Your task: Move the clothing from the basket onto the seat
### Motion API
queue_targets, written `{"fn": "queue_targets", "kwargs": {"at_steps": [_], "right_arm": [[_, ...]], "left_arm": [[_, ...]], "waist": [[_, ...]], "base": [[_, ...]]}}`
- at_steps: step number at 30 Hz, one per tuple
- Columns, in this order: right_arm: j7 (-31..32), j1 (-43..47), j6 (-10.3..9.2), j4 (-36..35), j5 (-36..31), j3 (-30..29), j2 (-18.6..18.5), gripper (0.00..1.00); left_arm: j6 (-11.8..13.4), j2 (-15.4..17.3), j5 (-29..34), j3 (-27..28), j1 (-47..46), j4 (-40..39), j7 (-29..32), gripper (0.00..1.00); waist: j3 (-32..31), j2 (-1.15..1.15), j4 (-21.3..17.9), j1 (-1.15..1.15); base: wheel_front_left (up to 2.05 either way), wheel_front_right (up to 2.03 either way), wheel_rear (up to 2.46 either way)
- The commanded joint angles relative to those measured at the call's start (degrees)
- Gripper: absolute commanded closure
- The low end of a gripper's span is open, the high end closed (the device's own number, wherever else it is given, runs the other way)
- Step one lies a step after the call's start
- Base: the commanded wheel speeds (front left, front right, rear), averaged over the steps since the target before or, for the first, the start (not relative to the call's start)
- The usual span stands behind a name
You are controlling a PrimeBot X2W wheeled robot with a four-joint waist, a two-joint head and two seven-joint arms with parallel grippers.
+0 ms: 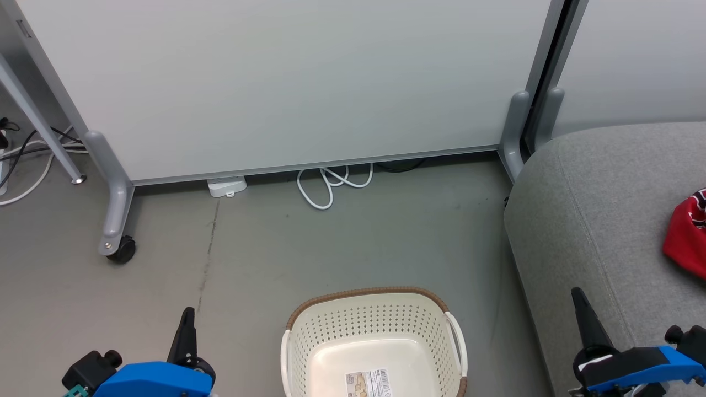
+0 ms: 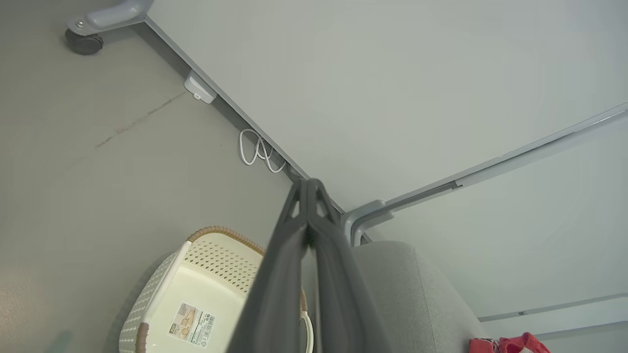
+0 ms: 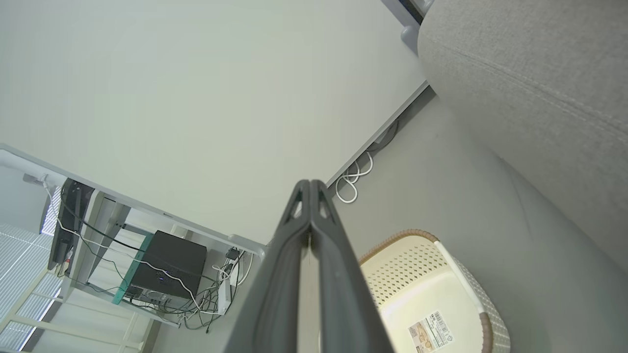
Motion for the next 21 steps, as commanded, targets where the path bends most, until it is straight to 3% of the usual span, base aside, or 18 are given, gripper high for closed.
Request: {"fn": "queue_targets", "kwargs": {"at_steps": [1,21], "right_arm": [[0.27,-1.96,0.02,-0.49,2.24,-0.15,-0.45,1.00],[1.65,-3.01,0.03,-0.32,14.07,-0.33,-0.56,1.00]], "left_arm": [[-0.07,-0.07,-1.81,0.78,-1.62,-1.12,0.57,1.00],[-0.09,-0.57,-11.78,3.78,-2.51,-3.50,3.66,1.00]], "waist": [[0.00,0.00,-0.06,0.00],[0.01,0.00,-0.61,-0.01]], "base": [[0.00,0.00,0.00],[0.00,0.00,0.00]]}}
